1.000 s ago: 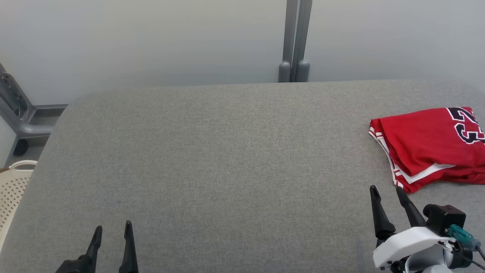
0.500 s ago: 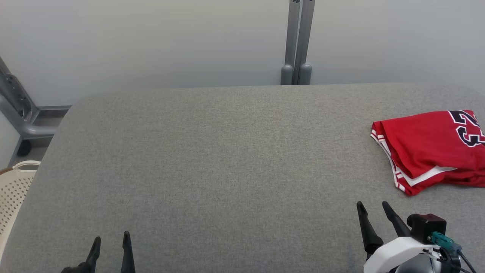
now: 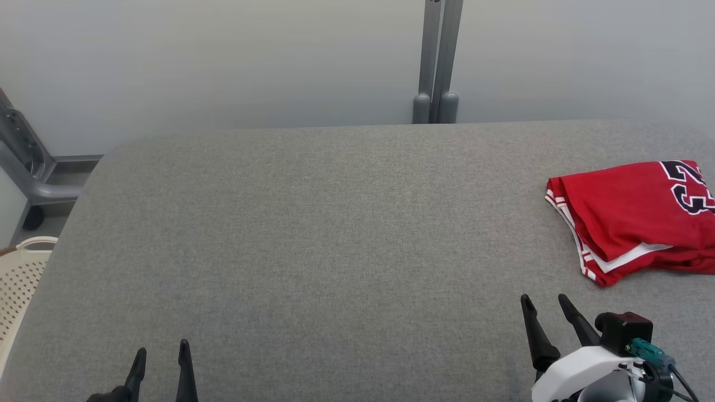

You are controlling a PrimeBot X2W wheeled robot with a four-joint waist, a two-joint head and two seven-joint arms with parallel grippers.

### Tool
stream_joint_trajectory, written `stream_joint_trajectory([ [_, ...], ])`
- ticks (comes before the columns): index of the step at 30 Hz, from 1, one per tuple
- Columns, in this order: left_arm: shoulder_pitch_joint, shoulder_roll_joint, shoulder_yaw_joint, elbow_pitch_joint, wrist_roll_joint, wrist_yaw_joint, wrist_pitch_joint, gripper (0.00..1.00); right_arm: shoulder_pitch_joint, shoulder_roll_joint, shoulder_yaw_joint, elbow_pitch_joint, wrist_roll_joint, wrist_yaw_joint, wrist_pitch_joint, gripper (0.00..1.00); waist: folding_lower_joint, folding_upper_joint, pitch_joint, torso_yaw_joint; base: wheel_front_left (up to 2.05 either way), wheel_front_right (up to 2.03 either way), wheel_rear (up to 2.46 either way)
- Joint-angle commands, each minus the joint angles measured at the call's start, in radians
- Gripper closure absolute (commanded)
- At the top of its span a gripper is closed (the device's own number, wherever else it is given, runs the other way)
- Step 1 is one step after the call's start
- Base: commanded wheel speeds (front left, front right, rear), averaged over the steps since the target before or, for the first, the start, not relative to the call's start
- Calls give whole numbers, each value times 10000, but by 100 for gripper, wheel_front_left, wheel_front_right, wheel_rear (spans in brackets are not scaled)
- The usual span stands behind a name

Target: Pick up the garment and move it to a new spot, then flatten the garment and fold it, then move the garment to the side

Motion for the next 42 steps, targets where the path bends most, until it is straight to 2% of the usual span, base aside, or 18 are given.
stream_joint_trajectory([
  [1, -58, -27, 45, -23, 18, -38, -26, 0, -43, -21, 11, 32, -20, -3, 18, 0, 0, 0, 6, -12, 0, 0, 0],
  [23, -82, -98, 198, -108, 99, 153, -25, 0, -28, -20, 115, -67, 30, -2, 118, 0, 0, 0, 111, -16, 0, 0, 0],
  [24, -31, -107, 176, -100, 48, 109, 2, 100, -2, 0, 110, -38, 8, 0, 89, 100, 0, 0, 112, -15, 0, 0, 0],
  [27, 0, -184, 174, 109, -36, 106, 72, 100, 74, 28, 81, 180, 90, 0, 114, 100, 0, 0, 118, -17, 0, 0, 0],
  [42, -794, -364, 346, 331, -2498, -211, 719, 100, -277, 18, -474, 148, 2707, 0, 653, 100, 0, 0, 204, -41, 0, 0, 0],
])
